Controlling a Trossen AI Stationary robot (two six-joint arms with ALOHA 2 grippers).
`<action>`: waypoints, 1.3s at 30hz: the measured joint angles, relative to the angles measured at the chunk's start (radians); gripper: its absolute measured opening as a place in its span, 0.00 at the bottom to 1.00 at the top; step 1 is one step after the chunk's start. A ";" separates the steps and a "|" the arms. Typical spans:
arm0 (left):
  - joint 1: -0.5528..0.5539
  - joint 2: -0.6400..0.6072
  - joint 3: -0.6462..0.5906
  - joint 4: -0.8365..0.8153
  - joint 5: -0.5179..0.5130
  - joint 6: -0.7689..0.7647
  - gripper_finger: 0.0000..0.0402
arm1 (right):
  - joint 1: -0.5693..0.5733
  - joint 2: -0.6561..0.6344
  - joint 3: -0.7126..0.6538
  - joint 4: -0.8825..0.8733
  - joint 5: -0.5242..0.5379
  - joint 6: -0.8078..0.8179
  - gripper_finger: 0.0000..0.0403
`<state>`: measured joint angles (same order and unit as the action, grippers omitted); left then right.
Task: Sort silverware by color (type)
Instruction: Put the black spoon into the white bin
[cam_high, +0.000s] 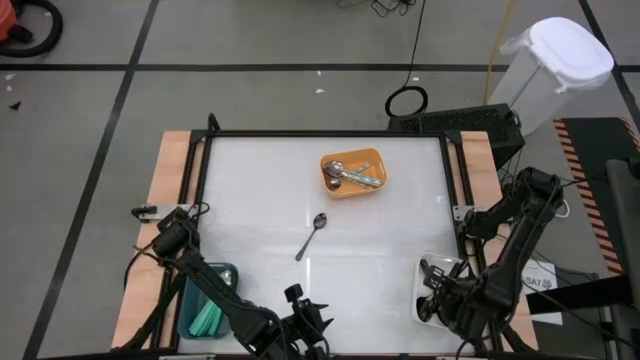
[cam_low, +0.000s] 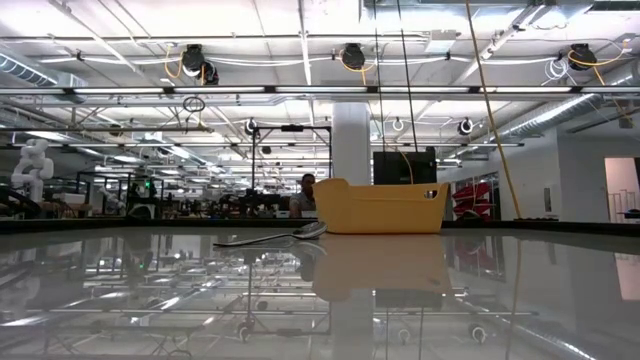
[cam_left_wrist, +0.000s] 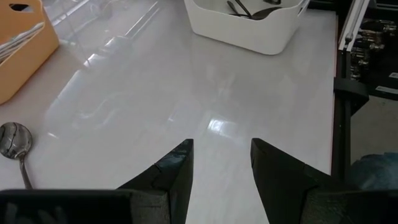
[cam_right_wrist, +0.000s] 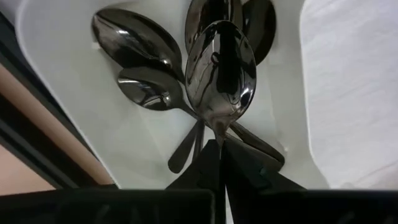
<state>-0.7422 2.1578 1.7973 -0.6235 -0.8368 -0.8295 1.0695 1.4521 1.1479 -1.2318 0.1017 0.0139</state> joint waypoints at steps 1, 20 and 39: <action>0.000 0.000 0.000 0.000 0.000 0.000 0.40 | 0.000 0.000 -0.009 0.006 0.000 0.002 0.01; 0.000 0.000 0.000 0.000 0.000 -0.004 0.40 | -0.001 0.000 -0.053 0.060 -0.001 0.258 0.13; 0.128 0.000 0.000 -0.291 0.070 -0.060 0.40 | -0.001 -0.001 0.126 0.128 0.302 0.583 0.10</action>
<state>-0.6143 2.1578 1.7973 -0.9146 -0.7663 -0.8892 1.0683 1.4509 1.2735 -1.1036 0.4040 0.5970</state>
